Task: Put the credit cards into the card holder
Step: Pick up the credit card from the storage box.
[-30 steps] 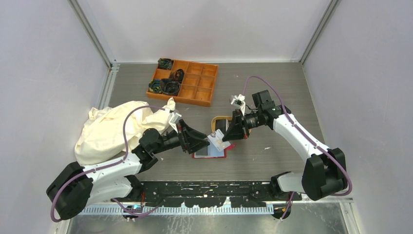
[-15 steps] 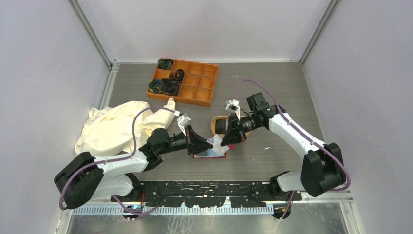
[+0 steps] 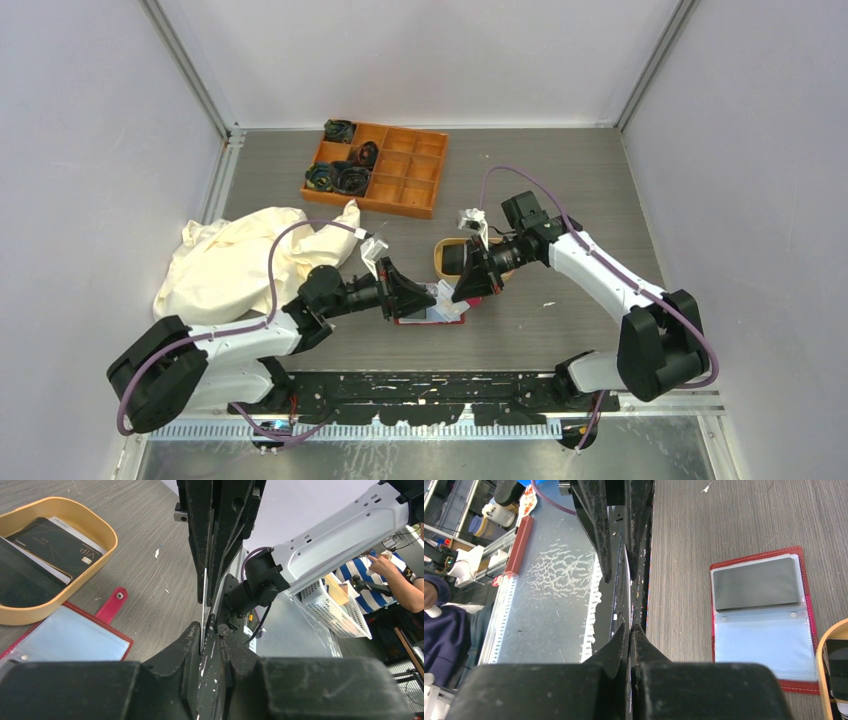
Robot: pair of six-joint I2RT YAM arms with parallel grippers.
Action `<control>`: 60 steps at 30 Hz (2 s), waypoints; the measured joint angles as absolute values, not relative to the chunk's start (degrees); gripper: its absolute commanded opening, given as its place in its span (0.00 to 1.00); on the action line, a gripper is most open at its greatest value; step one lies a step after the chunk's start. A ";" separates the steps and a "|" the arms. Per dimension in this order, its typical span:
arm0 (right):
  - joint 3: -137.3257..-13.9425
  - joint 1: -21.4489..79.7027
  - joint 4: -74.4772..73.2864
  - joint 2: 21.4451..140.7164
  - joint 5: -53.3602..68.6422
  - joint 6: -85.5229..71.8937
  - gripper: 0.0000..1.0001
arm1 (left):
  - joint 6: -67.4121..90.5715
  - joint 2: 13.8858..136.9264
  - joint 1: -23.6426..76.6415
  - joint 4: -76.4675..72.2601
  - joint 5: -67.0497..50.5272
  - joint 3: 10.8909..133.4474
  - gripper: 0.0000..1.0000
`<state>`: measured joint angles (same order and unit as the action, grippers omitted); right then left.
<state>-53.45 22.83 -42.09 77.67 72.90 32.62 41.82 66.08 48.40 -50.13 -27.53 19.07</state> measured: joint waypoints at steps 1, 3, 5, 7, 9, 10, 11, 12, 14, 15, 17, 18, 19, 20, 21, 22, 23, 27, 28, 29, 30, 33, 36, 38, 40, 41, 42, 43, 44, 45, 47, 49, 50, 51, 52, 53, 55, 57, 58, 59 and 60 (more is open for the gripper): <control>-53.45 22.83 -42.09 77.67 72.93 32.64 0.02 | 41.78 66.08 48.40 -50.13 -27.55 19.05 0.02; -53.45 22.92 -42.11 77.67 73.01 32.67 0.11 | 41.98 66.11 48.38 -50.19 -27.66 19.05 0.00; -53.45 22.92 -42.28 77.67 73.10 32.69 0.31 | 41.78 66.30 48.34 -50.39 -27.62 18.94 0.00; -53.45 22.94 -42.33 77.67 72.34 32.88 0.44 | 41.89 66.37 48.34 -50.46 -27.62 18.83 0.00; -53.45 22.92 -42.22 77.67 70.06 33.23 0.47 | 41.93 65.93 48.29 -49.39 -26.98 18.57 0.00; -53.45 22.90 -42.15 77.67 68.53 33.17 0.47 | 41.89 65.21 48.25 -47.68 -26.50 18.39 0.00; -53.45 22.76 -41.87 77.62 66.00 33.28 0.46 | 41.87 63.92 48.18 -44.88 -25.52 18.13 0.00; -53.45 22.61 -41.45 77.52 63.02 33.30 0.43 | 41.95 61.73 48.07 -40.95 -24.12 17.72 0.00; -53.08 22.31 -39.55 77.12 57.08 33.28 0.32 | 42.09 57.60 47.86 -34.96 -21.65 16.62 0.00; -52.34 22.09 -38.00 76.58 53.47 33.36 0.25 | 42.33 55.09 47.83 -31.75 -20.12 15.86 0.00; -51.48 21.91 -36.82 76.16 49.67 33.87 0.13 | 43.11 50.65 47.66 -26.06 -17.63 14.59 0.00; -51.24 21.87 -36.45 76.25 47.68 34.02 0.11 | 43.35 48.51 47.57 -23.51 -16.62 14.00 0.00; -51.18 21.91 -36.18 76.51 45.91 34.15 0.10 | 43.57 46.35 47.48 -20.51 -15.62 13.61 0.00; -51.20 22.13 -35.83 76.90 44.31 34.33 0.09 | 43.81 44.16 47.37 -17.43 -14.52 13.43 0.00; -51.20 22.52 -35.55 77.34 42.72 34.48 0.09 | 44.12 42.76 47.22 -15.29 -13.85 13.43 0.00; -51.20 23.07 -35.33 77.91 41.25 34.65 0.08 | 44.34 41.78 47.11 -13.82 -13.26 13.43 0.00; -51.20 23.62 -35.18 78.56 40.07 34.79 0.07 | 44.53 40.86 46.96 -12.29 -12.88 13.43 0.00; -51.20 25.98 -34.70 82.54 35.40 35.20 0.06 | 44.91 40.14 46.24 -8.12 -12.56 13.45 0.00; -51.20 26.39 -34.65 83.37 34.37 35.18 0.06 | 45.01 40.40 45.98 -7.18 -12.84 13.47 0.00; -51.20 26.68 -34.52 83.94 33.50 35.11 0.06 | 45.01 40.71 45.80 -7.01 -12.91 13.47 0.00; -51.20 27.00 -34.20 84.49 32.45 34.94 0.06 | 45.06 41.17 45.45 -6.70 -13.34 13.47 0.00; -51.20 27.73 -32.67 85.71 29.28 33.58 0.03 | 45.45 43.53 43.44 -6.61 -15.86 13.80 0.00; -51.20 28.40 -29.12 86.63 23.94 30.11 0.03 | 46.57 46.87 39.72 -7.86 -20.10 14.06 0.00; -51.05 28.58 -26.22 86.74 19.81 26.55 0.05 | 47.44 49.21 37.50 -9.06 -23.00 14.26 0.00; -50.52 29.08 -22.22 86.74 14.22 22.70 0.08 | 47.81 52.05 35.97 -9.76 -25.74 15.29 0.00; -50.11 29.15 -20.23 86.76 11.62 21.23 0.09 | 47.86 53.47 35.42 -9.91 -26.94 16.14 0.00; -49.52 29.15 -17.78 86.76 8.43 19.51 0.11 | 47.86 54.46 35.18 -10.00 -27.64 16.84 0.00; -48.88 29.15 -15.59 86.76 5.54 18.13 0.12 | 47.83 55.96 34.92 -10.02 -28.84 18.13 0.00; -48.34 29.12 -13.74 86.78 3.01 17.04 0.14 | 47.79 56.95 34.74 -10.07 -29.47 18.98 0.00; -47.99 29.10 -12.64 86.78 1.45 16.27 0.15 | 47.70 58.30 34.54 -10.04 -30.50 20.23 0.00; -47.68 28.86 -11.03 86.78 -0.69 15.16 0.18 | 47.37 60.69 34.06 -10.13 -32.34 22.35 0.00; -47.68 28.64 -10.66 86.48 1.08 14.85 0.22 | 46.85 63.35 33.08 -10.85 -34.94 24.14 0.00; -47.70 28.51 -10.72 86.43 1.34 14.87 0.24 | 46.37 64.66 32.34 -11.38 -36.27 24.69 0.00; -48.21 28.08 -12.58 86.19 5.19 16.19 0.25 | 46.06 65.80 31.55 -11.97 -37.60 25.04 0.00; -49.06 27.66 -15.40 85.95 9.76 18.11 0.28 | 45.76 67.26 30.59 -12.56 -39.20 25.45 0.00; -50.06 27.38 -18.20 85.84 13.76 20.12 0.31 | 45.41 68.99 29.56 -13.02 -40.84 25.98 0.00; -52.82 26.81 -26.04 85.84 23.92 27.07 0.33 | 44.73 73.17 27.79 -13.67 -43.66 27.46 0.00; -54.43 26.81 -31.81 85.84 31.40 33.06 0.33 | 44.34 77.89 26.52 -14.17 -46.19 29.43 0.00; -54.81 26.83 -33.95 85.86 34.09 35.35 0.33 | 44.18 79.61 26.24 -14.20 -46.94 30.26 0.00; -54.92 26.92 -35.44 85.95 35.88 36.93 0.33 | 43.86 81.08 26.00 -14.00 -47.59 31.07 0.00; -54.94 27.00 -37.06 86.13 37.52 38.46 0.33 | 43.16 82.35 25.80 -13.65 -48.14 32.03 0.00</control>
<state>-54.94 27.00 -37.06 86.13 37.52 38.46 43.16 82.35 25.80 -13.65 -48.14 32.03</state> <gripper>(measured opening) 0.325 0.009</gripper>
